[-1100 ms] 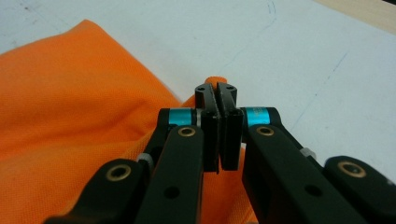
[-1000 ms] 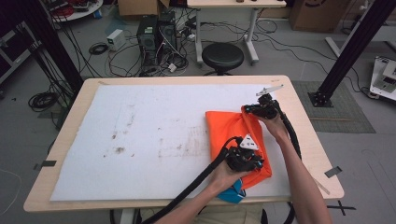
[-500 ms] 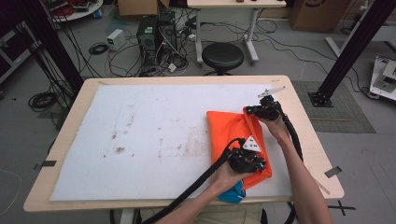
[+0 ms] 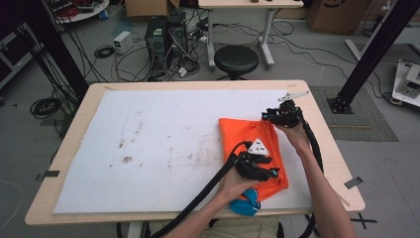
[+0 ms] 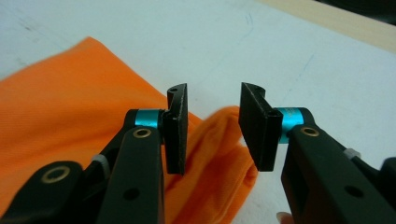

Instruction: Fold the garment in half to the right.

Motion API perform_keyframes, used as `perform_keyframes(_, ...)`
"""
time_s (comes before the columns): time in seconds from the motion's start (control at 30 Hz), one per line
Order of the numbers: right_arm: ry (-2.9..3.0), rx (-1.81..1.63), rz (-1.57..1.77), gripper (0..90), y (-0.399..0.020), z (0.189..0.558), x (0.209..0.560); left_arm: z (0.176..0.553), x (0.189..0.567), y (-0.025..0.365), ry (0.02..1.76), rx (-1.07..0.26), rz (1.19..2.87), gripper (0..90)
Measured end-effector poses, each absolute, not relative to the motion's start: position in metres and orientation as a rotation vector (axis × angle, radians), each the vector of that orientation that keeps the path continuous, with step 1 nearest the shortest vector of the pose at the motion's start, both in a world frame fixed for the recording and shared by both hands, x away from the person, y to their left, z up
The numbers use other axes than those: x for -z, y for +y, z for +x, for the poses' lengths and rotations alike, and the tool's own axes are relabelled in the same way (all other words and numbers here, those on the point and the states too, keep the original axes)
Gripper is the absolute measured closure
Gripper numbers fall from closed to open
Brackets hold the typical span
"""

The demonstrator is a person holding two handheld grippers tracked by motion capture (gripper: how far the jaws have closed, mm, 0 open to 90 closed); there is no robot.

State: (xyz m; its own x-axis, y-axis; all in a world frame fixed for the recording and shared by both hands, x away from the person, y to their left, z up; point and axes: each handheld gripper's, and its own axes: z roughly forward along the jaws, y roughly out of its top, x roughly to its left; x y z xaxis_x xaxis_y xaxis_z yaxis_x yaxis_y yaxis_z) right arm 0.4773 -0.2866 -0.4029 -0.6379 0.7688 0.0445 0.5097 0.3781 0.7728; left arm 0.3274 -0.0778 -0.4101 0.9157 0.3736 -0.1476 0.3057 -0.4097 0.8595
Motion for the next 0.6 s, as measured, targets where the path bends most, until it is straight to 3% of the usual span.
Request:
perform_keyframes(0.2, 2.336, -1.137, 1.052, 63.4, -0.277, 0.466, 0.398, 0.351, 0.400, -0.041, 0.564, -0.295, 2.026, 56.9)
perform_keyframes(0.3, 2.361, -1.117, 1.014, 62.5, -0.269, 0.461, 0.399, 0.373, 0.402, -0.024, 0.618, -0.257, 1.996, 59.8)
perform_keyframes(0.6, 2.388, -1.009, 1.061, 61.4, -0.267, 0.462, 0.413, 0.423, 0.410, 0.001, 0.818, -0.331, 1.981, 66.1)
